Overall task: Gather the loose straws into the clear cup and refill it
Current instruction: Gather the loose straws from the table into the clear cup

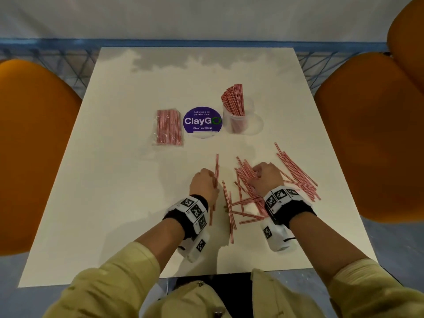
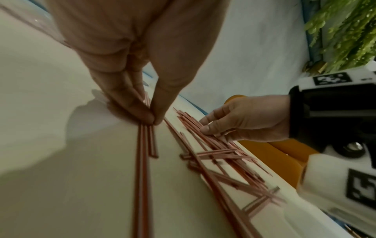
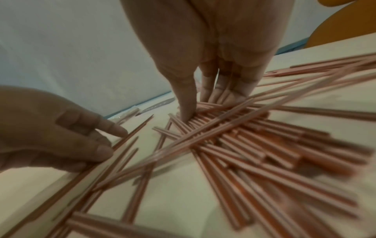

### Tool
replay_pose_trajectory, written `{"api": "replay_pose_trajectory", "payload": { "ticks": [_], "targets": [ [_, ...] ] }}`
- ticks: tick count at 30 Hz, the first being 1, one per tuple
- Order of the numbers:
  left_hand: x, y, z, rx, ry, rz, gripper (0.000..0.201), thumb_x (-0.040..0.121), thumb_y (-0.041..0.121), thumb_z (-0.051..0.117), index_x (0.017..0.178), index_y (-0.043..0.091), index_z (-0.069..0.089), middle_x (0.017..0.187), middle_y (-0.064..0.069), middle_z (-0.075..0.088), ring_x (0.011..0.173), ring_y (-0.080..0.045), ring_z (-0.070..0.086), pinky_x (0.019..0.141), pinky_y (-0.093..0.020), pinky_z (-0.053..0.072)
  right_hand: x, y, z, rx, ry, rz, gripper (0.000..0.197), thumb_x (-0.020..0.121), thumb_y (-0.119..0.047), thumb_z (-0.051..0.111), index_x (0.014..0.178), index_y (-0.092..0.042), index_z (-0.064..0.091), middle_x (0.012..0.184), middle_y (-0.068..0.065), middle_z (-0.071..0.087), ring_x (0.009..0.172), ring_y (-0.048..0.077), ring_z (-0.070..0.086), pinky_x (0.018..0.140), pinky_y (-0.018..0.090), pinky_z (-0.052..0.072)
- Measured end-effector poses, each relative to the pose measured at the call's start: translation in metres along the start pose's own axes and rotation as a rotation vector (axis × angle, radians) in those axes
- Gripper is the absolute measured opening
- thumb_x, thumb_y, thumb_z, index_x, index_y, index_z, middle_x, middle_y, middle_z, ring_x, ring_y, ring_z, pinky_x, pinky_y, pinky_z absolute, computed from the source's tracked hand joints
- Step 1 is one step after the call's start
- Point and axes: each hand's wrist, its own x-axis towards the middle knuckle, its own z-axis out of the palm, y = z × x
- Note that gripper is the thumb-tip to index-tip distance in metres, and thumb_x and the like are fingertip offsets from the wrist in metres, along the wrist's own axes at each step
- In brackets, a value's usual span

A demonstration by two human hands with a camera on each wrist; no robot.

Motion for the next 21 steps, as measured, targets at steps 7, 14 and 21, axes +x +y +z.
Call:
{"api": "replay_pose_trajectory", "payload": {
  "ticks": [7,14,21],
  "targets": [
    [-0.008,-0.006,-0.01,0.002,-0.023,-0.085,0.055,0.08,0.033,0.07,0.125,0.006,0.051,0.12,-0.011,0.06,0.112,-0.025,0.057,0.09,-0.029,0.046,-0.014,-0.004,0.002,-0.067,-0.033,0.003,0.062,0.071,-0.038,0.077,0.121,-0.008,0.054,0.121,0.01,0.058,0.11,0.024,0.057,0.091,0.033,0.048],
    [-0.004,0.019,0.005,-0.085,-0.051,-0.057,0.02,0.085,0.027,0.061,0.071,0.013,0.067,0.067,-0.004,0.059,0.073,-0.018,0.056,0.069,-0.025,0.046,-0.018,-0.026,0.021,0.095,-0.019,0.016,0.039,0.079,-0.025,0.071,0.114,-0.01,0.063,0.108,0.01,0.07,0.101,0.023,0.064,0.083,0.027,0.048],
    [0.013,0.025,0.005,-0.096,-0.083,-0.123,0.05,0.093,0.039,0.048,0.05,0.013,0.046,0.055,-0.003,0.049,0.063,-0.024,0.053,0.063,-0.028,0.044,-0.011,-0.026,0.028,0.447,-0.131,0.16,0.028,0.085,-0.016,0.065,0.112,-0.008,0.067,0.101,0.01,0.071,0.079,0.02,0.068,0.072,0.021,0.056]
  ]
}}
